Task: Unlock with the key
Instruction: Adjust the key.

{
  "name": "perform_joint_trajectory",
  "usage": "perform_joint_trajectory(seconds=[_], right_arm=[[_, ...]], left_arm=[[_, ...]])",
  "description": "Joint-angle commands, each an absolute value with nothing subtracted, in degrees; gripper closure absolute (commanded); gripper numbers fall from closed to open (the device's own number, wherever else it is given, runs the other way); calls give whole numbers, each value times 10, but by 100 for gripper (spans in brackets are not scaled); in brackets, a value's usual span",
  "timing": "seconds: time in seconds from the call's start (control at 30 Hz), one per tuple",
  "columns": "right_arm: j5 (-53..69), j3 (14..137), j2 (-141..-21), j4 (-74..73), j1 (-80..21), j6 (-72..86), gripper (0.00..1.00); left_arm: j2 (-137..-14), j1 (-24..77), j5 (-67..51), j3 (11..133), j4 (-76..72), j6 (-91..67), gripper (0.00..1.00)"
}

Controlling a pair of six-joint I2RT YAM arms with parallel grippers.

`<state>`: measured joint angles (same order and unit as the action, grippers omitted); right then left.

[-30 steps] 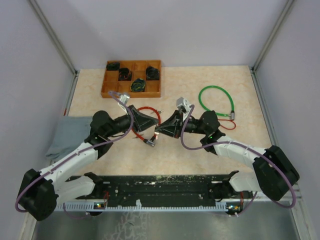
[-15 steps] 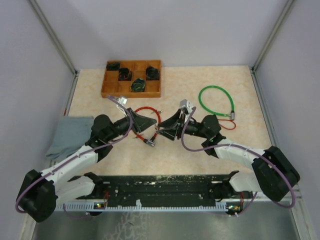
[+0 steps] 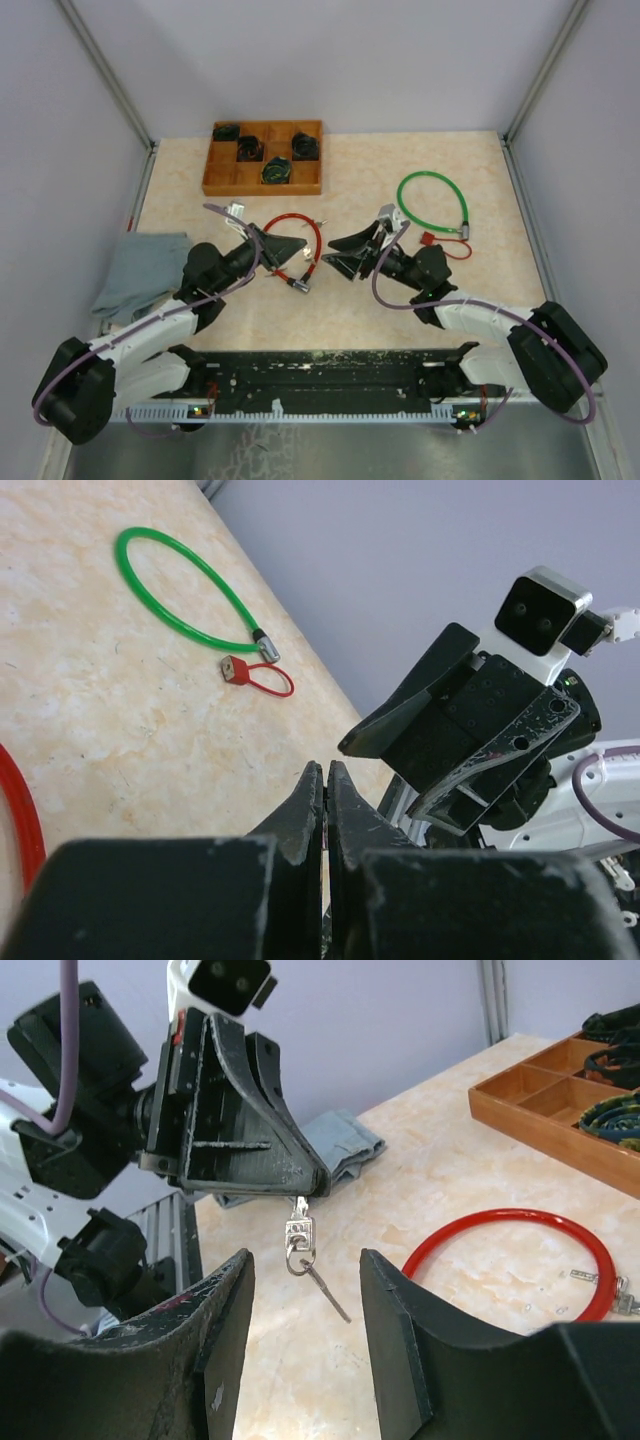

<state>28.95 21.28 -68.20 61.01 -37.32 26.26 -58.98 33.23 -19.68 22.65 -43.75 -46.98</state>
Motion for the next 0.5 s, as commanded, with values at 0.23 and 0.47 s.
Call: perform_joint_trajectory(seconds=[0.23, 0.47], right_arm=[[228, 216, -714, 740, -389, 314, 54], [233, 241, -747, 776, -400, 331, 56]], left_arm=[[-575, 329, -131, 190, -530, -523, 100], [-588, 329, -133, 199, -557, -538, 100]])
